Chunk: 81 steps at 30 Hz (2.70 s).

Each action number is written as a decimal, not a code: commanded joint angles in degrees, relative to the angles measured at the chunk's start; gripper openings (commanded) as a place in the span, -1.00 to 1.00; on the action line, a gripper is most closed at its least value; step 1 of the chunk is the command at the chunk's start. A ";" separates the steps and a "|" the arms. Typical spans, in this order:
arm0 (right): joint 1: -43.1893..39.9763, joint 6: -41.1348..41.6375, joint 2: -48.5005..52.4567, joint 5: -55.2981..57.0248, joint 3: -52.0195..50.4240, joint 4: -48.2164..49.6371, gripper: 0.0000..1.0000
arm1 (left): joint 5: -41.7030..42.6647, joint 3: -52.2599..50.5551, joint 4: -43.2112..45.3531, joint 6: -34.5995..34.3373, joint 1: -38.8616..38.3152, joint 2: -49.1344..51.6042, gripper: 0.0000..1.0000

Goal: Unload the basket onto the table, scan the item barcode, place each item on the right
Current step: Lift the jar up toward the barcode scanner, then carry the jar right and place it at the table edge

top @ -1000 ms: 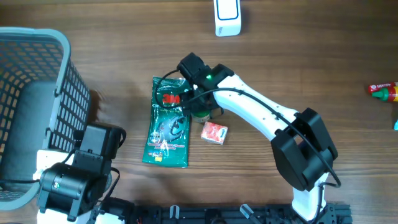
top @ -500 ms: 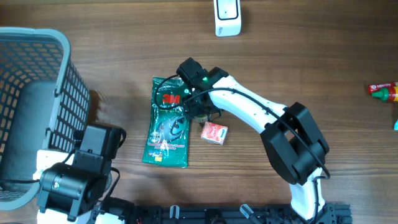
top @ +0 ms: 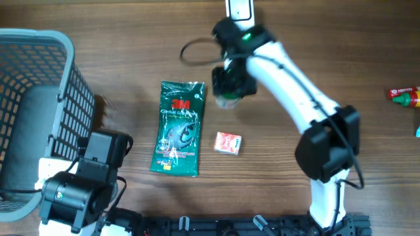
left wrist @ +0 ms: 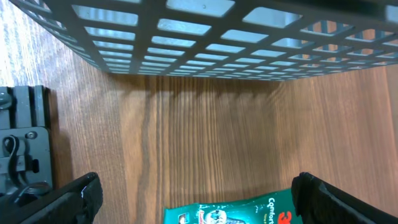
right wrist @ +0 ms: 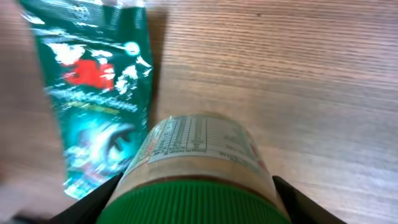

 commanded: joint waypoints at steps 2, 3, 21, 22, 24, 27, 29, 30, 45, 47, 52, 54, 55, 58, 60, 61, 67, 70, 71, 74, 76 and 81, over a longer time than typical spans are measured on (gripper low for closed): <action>-7.85 -10.03 -0.98 -18.86 2.69 -9.55 0.26 | -0.52 0.04 -0.07 0.07 0.31 -0.11 1.00; -8.74 -11.21 -0.98 -19.78 2.54 -11.98 0.26 | -0.52 0.04 -0.04 0.07 0.31 -0.11 1.00; -9.07 -18.75 -8.20 -29.70 -20.20 -14.12 0.31 | -0.52 0.04 -0.07 0.09 0.31 -0.11 1.00; -9.07 -18.75 -8.83 -29.70 -20.20 -14.12 0.31 | -0.52 0.04 -0.07 0.09 0.31 -0.11 1.00; -9.09 -18.82 -10.03 -28.41 -20.20 -14.12 0.31 | -0.52 0.04 -0.07 0.07 0.31 -0.11 1.00; -9.09 -20.79 -10.56 -26.88 -20.17 -14.10 0.29 | -0.52 0.04 -0.07 0.07 0.31 -0.11 1.00; -9.11 -21.53 -10.80 -26.88 -19.96 -14.12 0.29 | -0.52 0.04 -0.07 0.07 0.31 -0.11 1.00; -9.22 -21.55 -11.17 -26.88 -19.78 -14.12 0.29 | -0.52 0.04 -0.07 0.07 0.31 -0.11 1.00; -14.80 -9.16 -28.59 -1.42 -17.97 17.11 0.30 | -0.52 0.04 -0.04 0.07 0.31 -0.11 1.00; -14.80 -9.16 -27.23 0.79 -18.18 28.04 0.35 | -0.52 0.04 -0.07 0.07 0.31 -0.11 1.00; -14.80 -14.51 -20.17 0.83 -18.36 47.78 0.28 | -0.52 0.04 -0.07 0.07 0.31 -0.11 1.00; -14.80 -17.09 -15.50 0.98 -18.34 56.08 0.25 | -0.52 0.04 -0.07 0.07 0.31 -0.11 1.00; -14.80 -17.20 -13.03 1.03 -18.34 60.70 0.25 | -0.52 0.07 -0.07 0.07 0.31 -0.11 1.00; -14.80 -17.35 -5.86 1.05 -18.34 75.69 0.28 | -0.52 0.04 -0.04 0.07 0.31 -0.11 1.00; -14.78 -17.38 -1.25 1.25 -18.34 86.55 0.28 | -0.52 0.04 -0.07 0.07 0.31 -0.11 1.00; -14.75 -18.29 1.25 1.25 -18.34 91.89 0.28 | -0.52 0.04 -0.07 0.07 0.31 -0.11 1.00; -14.58 -18.36 10.19 6.40 -18.23 108.69 0.37 | -0.52 0.04 -0.07 0.09 0.31 -0.11 1.00; -14.38 -18.43 10.49 6.73 -18.23 109.13 0.36 | -0.52 0.04 -0.07 0.07 0.31 -0.11 1.00; -14.38 -18.40 10.49 7.06 -18.23 109.11 0.36 | -0.52 0.04 -0.07 0.09 0.31 -0.11 1.00; -14.88 -17.57 10.01 7.72 -18.16 108.56 0.36 | -0.52 0.04 -0.07 0.09 0.31 -0.11 1.00; -16.15 -14.69 7.98 7.69 -17.90 106.62 0.34 | -0.52 0.04 -0.07 0.09 0.31 -0.11 1.00; -22.88 -12.61 -2.16 11.19 -17.79 93.98 0.33 | -0.52 0.04 -0.04 0.07 0.31 -0.11 1.00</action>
